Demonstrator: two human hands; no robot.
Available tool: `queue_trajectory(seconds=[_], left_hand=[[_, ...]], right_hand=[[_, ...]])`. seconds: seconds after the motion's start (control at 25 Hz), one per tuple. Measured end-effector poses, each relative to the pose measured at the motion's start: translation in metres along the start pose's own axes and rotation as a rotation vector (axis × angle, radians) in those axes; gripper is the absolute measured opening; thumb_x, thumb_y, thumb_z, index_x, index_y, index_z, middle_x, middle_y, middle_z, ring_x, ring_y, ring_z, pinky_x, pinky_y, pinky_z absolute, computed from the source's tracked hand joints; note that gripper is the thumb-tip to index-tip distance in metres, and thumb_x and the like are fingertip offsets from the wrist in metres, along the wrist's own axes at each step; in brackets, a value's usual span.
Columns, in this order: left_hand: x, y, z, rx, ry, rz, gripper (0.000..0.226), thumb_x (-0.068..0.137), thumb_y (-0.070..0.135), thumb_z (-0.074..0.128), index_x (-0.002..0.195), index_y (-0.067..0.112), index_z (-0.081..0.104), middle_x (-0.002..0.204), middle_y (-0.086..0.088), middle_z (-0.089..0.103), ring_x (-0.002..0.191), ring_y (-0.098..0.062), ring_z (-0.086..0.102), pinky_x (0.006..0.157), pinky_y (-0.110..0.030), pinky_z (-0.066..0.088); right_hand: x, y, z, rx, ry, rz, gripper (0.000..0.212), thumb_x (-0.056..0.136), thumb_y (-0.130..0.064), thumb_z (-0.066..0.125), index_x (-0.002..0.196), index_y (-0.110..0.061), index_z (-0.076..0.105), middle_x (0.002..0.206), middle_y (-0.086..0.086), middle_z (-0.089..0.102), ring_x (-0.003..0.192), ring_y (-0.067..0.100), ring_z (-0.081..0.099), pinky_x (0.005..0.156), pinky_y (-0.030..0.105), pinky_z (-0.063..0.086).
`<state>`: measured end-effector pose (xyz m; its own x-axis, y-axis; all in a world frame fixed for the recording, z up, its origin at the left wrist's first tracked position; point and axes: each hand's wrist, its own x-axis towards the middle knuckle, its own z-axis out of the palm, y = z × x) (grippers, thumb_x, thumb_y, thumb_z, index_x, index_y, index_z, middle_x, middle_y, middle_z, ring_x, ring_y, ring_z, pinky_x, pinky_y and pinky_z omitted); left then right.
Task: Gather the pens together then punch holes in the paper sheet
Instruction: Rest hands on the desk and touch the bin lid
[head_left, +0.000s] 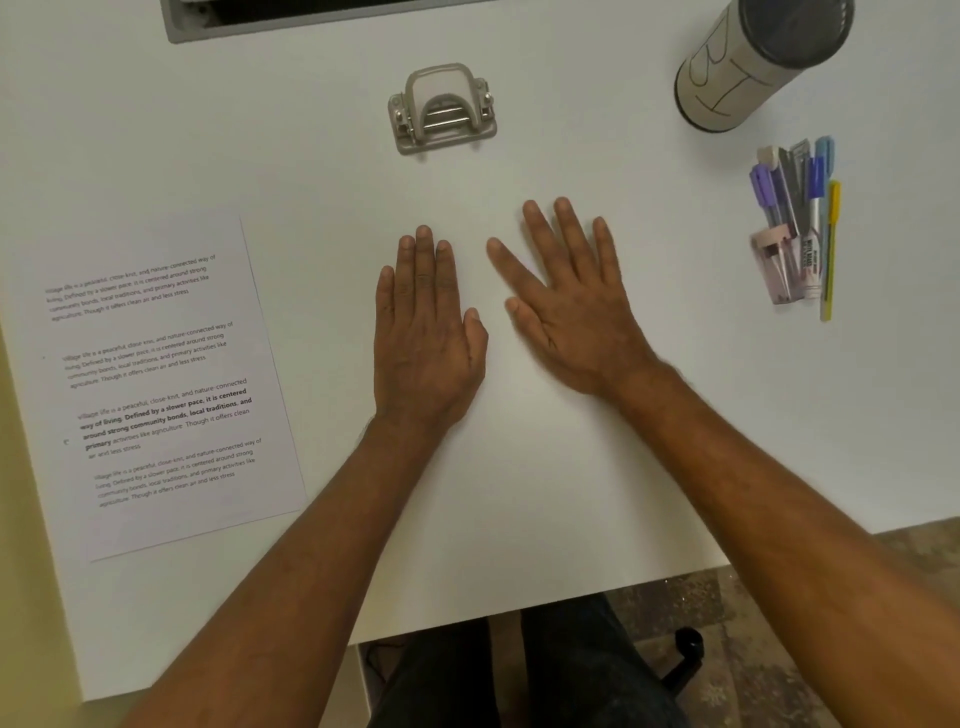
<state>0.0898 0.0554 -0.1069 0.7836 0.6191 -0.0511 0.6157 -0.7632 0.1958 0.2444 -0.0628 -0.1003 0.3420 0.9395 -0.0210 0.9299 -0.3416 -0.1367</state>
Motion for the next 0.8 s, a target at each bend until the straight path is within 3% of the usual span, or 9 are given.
queue_trajectory(seconds=[0.08,0.2,0.28,0.44,0.52,0.68,0.8], left_hand=[[0.008,0.005,-0.001,-0.004,0.000,0.000,0.068,0.103,0.031,0.026,0.163,0.001,0.014,0.173,-0.018,0.010,0.162,-0.031,0.008,0.131,-0.048,0.012],[0.021,0.013,-0.001,0.000,0.016,-0.004,0.068,0.102,0.031,0.027,0.162,0.000,0.016,0.172,-0.019,0.013,0.161,-0.032,0.010,0.131,-0.049,0.014],[0.024,0.015,0.000,0.005,0.021,-0.003,0.068,0.102,0.031,0.027,0.162,0.000,0.017,0.172,-0.019,0.013,0.161,-0.032,0.011,0.131,-0.049,0.015],[0.023,0.012,0.002,0.003,0.020,0.005,0.068,0.104,0.033,0.028,0.163,0.002,0.015,0.173,-0.018,0.012,0.161,-0.031,0.010,0.131,-0.048,0.013],[0.023,0.012,0.001,0.008,0.028,0.004,0.067,0.105,0.032,0.029,0.163,0.003,0.015,0.173,-0.017,0.012,0.161,-0.030,0.010,0.131,-0.047,0.013],[0.022,0.012,0.001,0.017,0.018,0.001,0.067,0.105,0.033,0.026,0.163,0.002,0.014,0.173,-0.018,0.011,0.162,-0.031,0.009,0.131,-0.048,0.014],[0.023,0.013,0.000,0.016,0.018,-0.005,0.067,0.104,0.032,0.027,0.163,0.002,0.016,0.172,-0.018,0.012,0.161,-0.031,0.010,0.131,-0.048,0.014]], right_hand=[[0.004,0.002,-0.006,0.291,0.069,0.058,0.057,0.111,-0.026,0.039,0.165,-0.016,0.025,0.174,0.016,0.016,0.163,0.031,0.011,0.132,0.040,0.012],[0.008,0.004,-0.017,0.638,0.219,0.383,0.056,0.105,-0.005,0.042,0.161,-0.005,0.034,0.170,0.013,0.029,0.159,0.022,0.026,0.127,0.017,0.015],[0.014,0.001,-0.019,0.590,0.144,0.335,0.061,0.101,-0.005,0.046,0.161,-0.003,0.033,0.170,0.014,0.030,0.159,0.024,0.027,0.129,0.022,0.016],[0.015,-0.012,-0.015,0.297,-0.045,0.007,0.061,0.105,-0.018,0.045,0.161,0.000,0.030,0.171,0.019,0.026,0.161,0.032,0.019,0.132,0.045,0.016],[0.009,-0.011,-0.018,0.235,-0.061,-0.050,0.055,0.109,-0.016,0.042,0.160,0.001,0.033,0.169,0.019,0.029,0.160,0.033,0.023,0.131,0.047,0.021],[-0.011,-0.004,-0.029,0.177,-0.068,-0.115,0.052,0.104,0.008,0.050,0.155,0.006,0.040,0.163,0.024,0.040,0.153,0.038,0.037,0.125,0.047,0.036],[-0.016,-0.003,-0.042,0.180,-0.113,-0.080,0.051,0.098,0.010,0.061,0.148,0.007,0.050,0.151,0.024,0.055,0.138,0.042,0.055,0.105,0.049,0.057]])
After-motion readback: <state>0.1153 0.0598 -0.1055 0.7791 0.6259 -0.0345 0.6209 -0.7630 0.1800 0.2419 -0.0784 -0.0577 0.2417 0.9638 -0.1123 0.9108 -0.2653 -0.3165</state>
